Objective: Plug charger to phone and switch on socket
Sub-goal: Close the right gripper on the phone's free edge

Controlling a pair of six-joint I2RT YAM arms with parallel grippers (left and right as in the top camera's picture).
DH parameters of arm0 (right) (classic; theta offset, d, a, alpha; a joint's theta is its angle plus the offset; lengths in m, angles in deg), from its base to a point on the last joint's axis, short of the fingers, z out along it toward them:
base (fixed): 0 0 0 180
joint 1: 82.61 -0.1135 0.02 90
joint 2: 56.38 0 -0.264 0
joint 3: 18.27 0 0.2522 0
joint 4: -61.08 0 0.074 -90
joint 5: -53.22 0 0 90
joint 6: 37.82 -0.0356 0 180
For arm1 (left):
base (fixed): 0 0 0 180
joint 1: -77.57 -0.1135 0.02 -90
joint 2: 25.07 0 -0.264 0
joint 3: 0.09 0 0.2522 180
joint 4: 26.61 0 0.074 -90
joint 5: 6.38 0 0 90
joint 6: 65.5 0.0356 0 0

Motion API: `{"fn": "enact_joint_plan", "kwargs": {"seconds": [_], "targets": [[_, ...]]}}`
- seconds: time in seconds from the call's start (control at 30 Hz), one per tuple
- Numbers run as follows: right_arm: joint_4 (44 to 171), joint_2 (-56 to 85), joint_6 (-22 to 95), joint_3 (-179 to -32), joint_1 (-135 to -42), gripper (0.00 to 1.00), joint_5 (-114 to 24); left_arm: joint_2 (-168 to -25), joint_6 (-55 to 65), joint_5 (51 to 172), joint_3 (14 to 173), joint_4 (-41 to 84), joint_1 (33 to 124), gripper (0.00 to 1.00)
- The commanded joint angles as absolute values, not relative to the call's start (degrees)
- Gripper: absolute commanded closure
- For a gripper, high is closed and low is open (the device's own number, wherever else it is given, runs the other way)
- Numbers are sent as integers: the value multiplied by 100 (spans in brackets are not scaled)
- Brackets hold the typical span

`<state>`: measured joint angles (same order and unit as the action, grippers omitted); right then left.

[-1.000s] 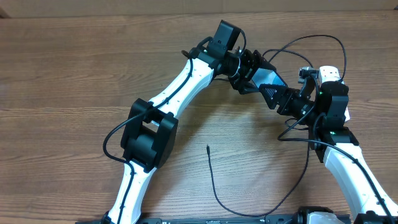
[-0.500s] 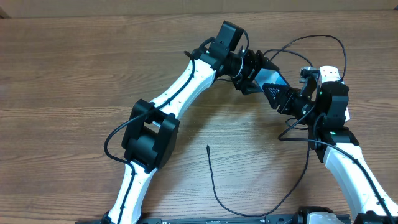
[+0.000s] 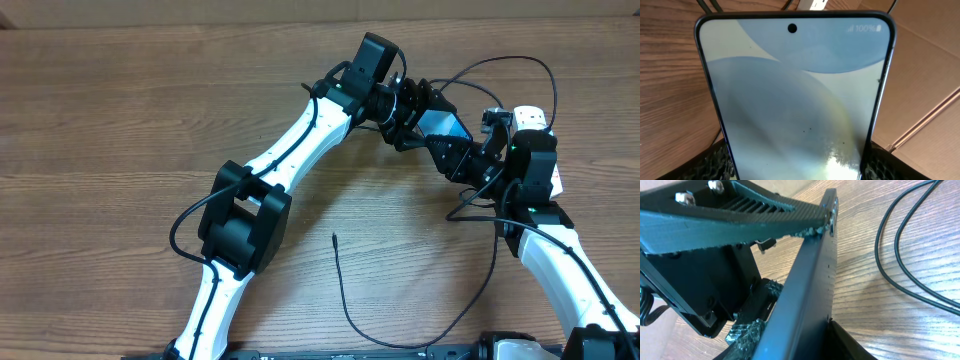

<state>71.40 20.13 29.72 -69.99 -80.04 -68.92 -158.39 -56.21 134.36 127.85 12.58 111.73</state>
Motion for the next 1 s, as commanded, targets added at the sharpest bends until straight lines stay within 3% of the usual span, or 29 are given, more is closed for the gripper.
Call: {"fn": "enact_joint_plan", "kwargs": {"seconds": [0.0, 0.7, 0.9, 0.93, 0.97], "targets": [[6989, 2027, 2990, -7143, -8041, 63, -6986, -15867, -5671, 13707, 12972, 1219, 11291, 96], [6923, 2027, 2972, -7143, -8041, 96, -6984, -15867, -5667, 13720, 12972, 1219, 11291, 96], [6923, 2027, 2970, -7143, -8041, 96, -6986, -15867, -5647, 13705, 12972, 1221, 11291, 96], [6923, 2027, 2970, -7143, -8041, 96, -6988, -15867, -5647, 13705, 12972, 1221, 11291, 87], [6923, 2027, 2970, -7143, -8041, 96, -6988, -15867, -5641, 13705, 12972, 1221, 11291, 64]]}}
